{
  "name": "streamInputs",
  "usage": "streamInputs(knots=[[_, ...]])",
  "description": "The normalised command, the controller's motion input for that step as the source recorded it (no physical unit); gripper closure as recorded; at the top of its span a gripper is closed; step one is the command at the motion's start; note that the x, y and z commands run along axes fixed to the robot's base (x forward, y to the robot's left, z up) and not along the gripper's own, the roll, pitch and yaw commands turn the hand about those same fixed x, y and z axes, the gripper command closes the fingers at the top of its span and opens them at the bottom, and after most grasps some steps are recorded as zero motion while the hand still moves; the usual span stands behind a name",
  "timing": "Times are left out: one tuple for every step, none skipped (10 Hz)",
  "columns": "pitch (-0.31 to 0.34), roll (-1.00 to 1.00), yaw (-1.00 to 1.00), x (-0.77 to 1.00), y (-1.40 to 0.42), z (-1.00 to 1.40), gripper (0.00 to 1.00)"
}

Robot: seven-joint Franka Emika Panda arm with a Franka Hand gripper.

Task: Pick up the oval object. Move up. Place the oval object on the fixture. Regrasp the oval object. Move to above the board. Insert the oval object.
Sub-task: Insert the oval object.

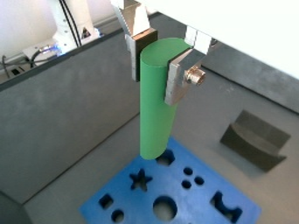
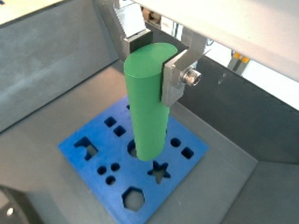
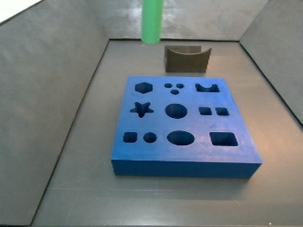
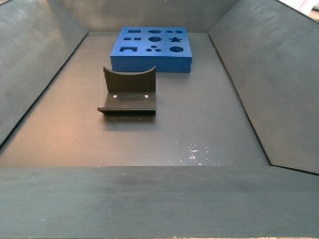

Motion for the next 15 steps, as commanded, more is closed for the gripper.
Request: streamInputs(knots=[[-0.019,0.11,0.00,0.35,-0.64,-0.25,1.00],[0.000,0.13,0.00,0.50,-0.65,-0.29,1.00],[0.000,0.13,0.00,0.61,-0.63,-0.25,1.00],[0.000,0.13,0.00,0.67,-0.64,-0.21,1.00],[0.000,0.14,-0.05,0.67,-0.64,-0.20,1.00],[-0.007,0.09,-0.31,0.49,-0.58,-0.22,1.00],[-0.026,0.05,-0.57,0.27,-0.49,-0.21,1.00],[-0.026,0.01,-0.76,0.05,-0.43,-0.14,1.00],[-0.013,0.00,-0.80,0.05,-0.39,-0.13,1.00],[-0.060,0.00,-0.82,0.06,-0.32,-0.11,1.00],[-0.047,0.00,-0.87,0.05,-0.27,-0.10,1.00],[-0.027,0.00,-0.93,0.01,-0.19,-0.11,1.00],[-0.017,0.00,-0.98,0.00,-0.12,-0.11,1.00],[-0.021,0.00,-1.00,0.00,-0.09,-0.13,1.00],[-0.020,0.00,-1.00,0.00,-0.08,-0.13,1.00]])
